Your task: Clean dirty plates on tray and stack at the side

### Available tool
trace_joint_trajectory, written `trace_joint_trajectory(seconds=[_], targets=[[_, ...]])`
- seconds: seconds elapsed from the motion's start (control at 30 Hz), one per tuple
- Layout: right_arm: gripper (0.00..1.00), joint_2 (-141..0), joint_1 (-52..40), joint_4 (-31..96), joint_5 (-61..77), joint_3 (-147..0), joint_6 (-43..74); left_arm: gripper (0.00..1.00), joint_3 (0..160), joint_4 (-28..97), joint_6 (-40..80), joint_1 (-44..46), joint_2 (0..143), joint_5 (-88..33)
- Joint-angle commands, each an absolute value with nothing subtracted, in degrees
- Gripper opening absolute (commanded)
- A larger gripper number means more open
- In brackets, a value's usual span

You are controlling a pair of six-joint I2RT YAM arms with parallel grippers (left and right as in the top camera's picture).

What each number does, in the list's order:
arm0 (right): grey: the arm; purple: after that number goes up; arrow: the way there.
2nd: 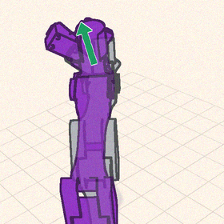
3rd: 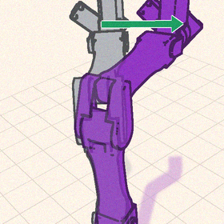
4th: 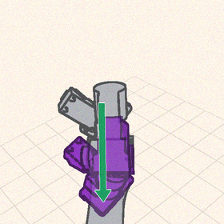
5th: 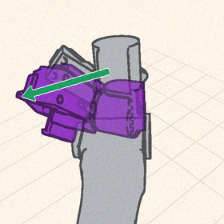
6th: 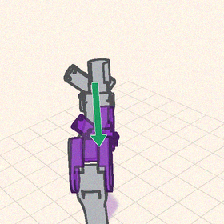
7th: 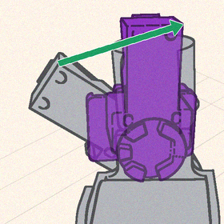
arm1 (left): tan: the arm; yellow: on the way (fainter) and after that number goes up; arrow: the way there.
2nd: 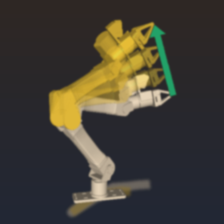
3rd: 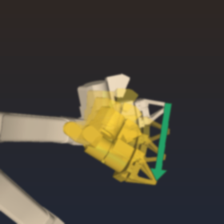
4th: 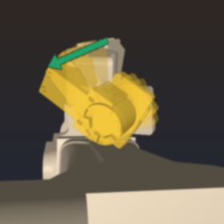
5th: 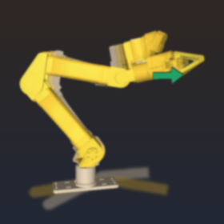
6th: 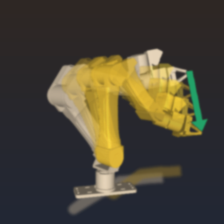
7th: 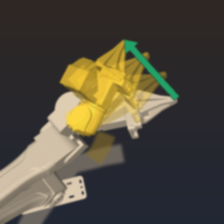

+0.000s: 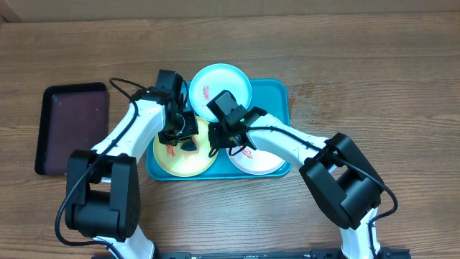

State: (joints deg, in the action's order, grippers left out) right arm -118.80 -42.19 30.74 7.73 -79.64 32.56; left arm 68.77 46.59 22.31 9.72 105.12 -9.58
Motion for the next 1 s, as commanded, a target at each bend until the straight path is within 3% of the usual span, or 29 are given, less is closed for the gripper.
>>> trace_joint_trajectory(seconds=[0.0,0.97], targets=[[0.04,-119.5,-42.1,33.5,1.6,-83.7,30.5,0.04,69.5,46.9,22.7,9.8,104.9,-7.9],[0.06,-119.8,-44.2,28.6,0.4,-80.6,32.3,0.04,69.5,49.3,23.0,9.8,106.5,-6.4]])
